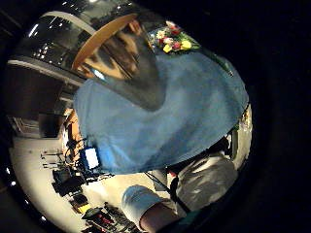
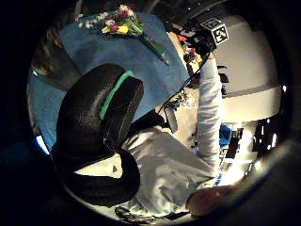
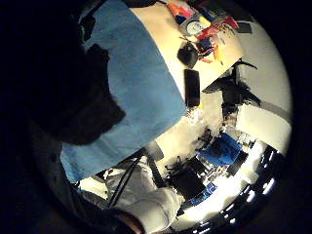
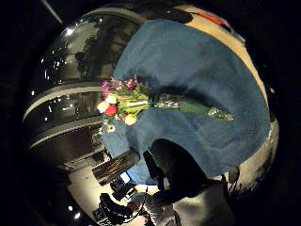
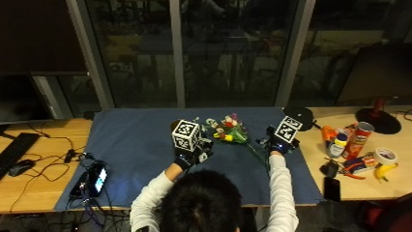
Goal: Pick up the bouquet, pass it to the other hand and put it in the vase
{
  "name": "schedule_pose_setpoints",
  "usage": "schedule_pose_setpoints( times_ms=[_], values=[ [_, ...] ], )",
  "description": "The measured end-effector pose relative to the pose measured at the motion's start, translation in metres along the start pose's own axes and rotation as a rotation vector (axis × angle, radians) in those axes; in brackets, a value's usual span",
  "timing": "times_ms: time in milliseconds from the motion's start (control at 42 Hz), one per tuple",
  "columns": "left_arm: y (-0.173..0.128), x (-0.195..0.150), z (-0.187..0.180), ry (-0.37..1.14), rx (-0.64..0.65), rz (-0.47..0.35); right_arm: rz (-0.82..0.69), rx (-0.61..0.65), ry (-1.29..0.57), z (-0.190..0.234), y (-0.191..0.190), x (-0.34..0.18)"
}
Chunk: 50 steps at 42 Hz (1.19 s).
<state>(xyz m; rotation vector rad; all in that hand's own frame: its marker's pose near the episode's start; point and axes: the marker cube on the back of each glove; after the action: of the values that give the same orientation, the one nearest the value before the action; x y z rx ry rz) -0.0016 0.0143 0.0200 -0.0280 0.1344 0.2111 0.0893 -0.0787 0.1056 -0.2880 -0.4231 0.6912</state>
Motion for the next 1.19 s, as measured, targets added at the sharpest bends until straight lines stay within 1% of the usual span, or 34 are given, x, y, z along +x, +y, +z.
schedule_pose_setpoints(
  times_ms=[48, 71, 143, 214, 262, 381, 500, 619, 714, 834, 881, 1024, 1191],
  values=[
    [0.001, -0.002, 0.001, 0.006, -0.003, 0.001, 0.017, 0.160, 0.004, 0.007, -0.023, 0.000],
    [0.001, -0.002, 0.001, 0.009, -0.006, 0.001, 0.021, 0.197, 0.005, 0.011, -0.031, 0.000],
    [0.001, -0.005, 0.003, 0.030, -0.023, 0.010, 0.006, 0.198, 0.005, 0.022, -0.032, -0.002],
    [0.000, -0.009, 0.006, 0.066, -0.051, 0.022, -0.031, 0.238, 0.010, 0.028, -0.010, -0.003],
    [0.000, -0.011, 0.006, 0.078, -0.060, 0.022, -0.042, 0.254, 0.011, 0.033, -0.004, -0.004],
    [0.002, -0.015, 0.004, 0.084, -0.047, 0.013, -0.023, 0.195, 0.014, 0.057, -0.009, -0.003],
    [0.003, -0.017, 0.004, 0.093, -0.031, 0.007, 0.028, 0.098, 0.024, 0.081, -0.013, 0.000],
    [0.003, -0.017, 0.006, 0.085, -0.036, 0.007, -0.038, 0.103, 0.045, 0.093, -0.027, -0.004],
    [0.005, -0.016, 0.005, 0.083, -0.048, 0.003, 0.012, 0.080, 0.097, 0.099, -0.030, 0.000],
    [0.004, -0.015, 0.009, 0.088, -0.055, 0.003, 0.069, 0.116, 0.138, 0.099, -0.034, 0.002],
    [0.004, -0.015, 0.008, 0.085, -0.056, 0.004, 0.071, 0.117, 0.142, 0.099, -0.034, 0.001],
    [0.004, -0.012, 0.009, 0.083, -0.063, 0.001, 0.033, 0.037, 0.154, 0.102, -0.025, -0.003],
    [0.005, -0.008, 0.005, 0.082, -0.059, 0.008, 0.042, 0.028, 0.166, 0.104, -0.022, -0.006]
  ],
)
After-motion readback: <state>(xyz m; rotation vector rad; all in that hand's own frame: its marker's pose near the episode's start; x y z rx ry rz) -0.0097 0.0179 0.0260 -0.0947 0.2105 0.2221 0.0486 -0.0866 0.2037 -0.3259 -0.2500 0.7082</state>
